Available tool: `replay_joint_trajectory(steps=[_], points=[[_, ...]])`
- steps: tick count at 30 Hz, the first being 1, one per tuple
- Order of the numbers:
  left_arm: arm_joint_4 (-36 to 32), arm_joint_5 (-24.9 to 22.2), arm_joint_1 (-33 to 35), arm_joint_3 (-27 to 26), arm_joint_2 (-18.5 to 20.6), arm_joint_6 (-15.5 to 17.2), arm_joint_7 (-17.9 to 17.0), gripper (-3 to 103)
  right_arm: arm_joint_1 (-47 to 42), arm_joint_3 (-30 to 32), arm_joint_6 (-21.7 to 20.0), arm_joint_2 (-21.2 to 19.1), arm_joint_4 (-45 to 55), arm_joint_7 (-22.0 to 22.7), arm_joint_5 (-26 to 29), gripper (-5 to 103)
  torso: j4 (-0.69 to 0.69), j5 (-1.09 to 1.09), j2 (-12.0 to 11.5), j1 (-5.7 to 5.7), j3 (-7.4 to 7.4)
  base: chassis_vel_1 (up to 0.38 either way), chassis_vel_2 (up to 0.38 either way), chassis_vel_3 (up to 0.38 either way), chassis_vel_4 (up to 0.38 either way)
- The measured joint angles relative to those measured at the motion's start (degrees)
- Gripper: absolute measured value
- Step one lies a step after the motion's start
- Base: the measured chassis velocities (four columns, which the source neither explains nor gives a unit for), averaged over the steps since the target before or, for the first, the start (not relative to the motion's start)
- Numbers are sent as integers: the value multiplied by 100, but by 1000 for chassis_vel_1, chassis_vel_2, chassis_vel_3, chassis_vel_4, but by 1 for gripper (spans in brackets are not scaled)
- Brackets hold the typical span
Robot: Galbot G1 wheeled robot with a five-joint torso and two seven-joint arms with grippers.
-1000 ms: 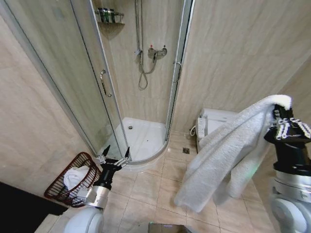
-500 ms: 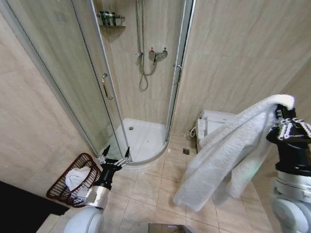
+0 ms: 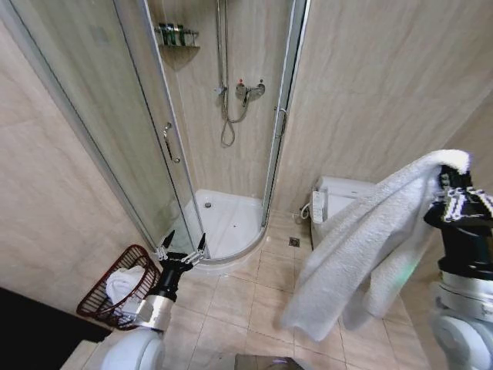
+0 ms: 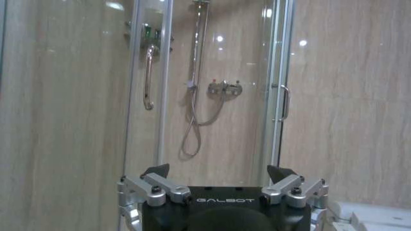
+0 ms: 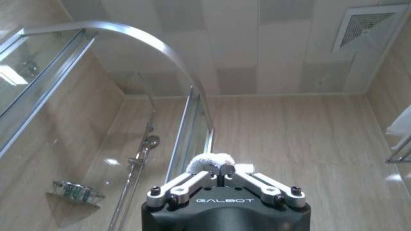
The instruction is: Discard the used towel into the hamper.
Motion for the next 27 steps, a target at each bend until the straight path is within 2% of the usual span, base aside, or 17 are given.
replay_joint_trajectory(steps=[27], points=[[0, 0, 0, 0, 0, 0, 0, 99, -36, 72, 36, -9, 0, -20, 45, 1, 0, 0, 882, 400, 480, 0, 0, 0, 0]])
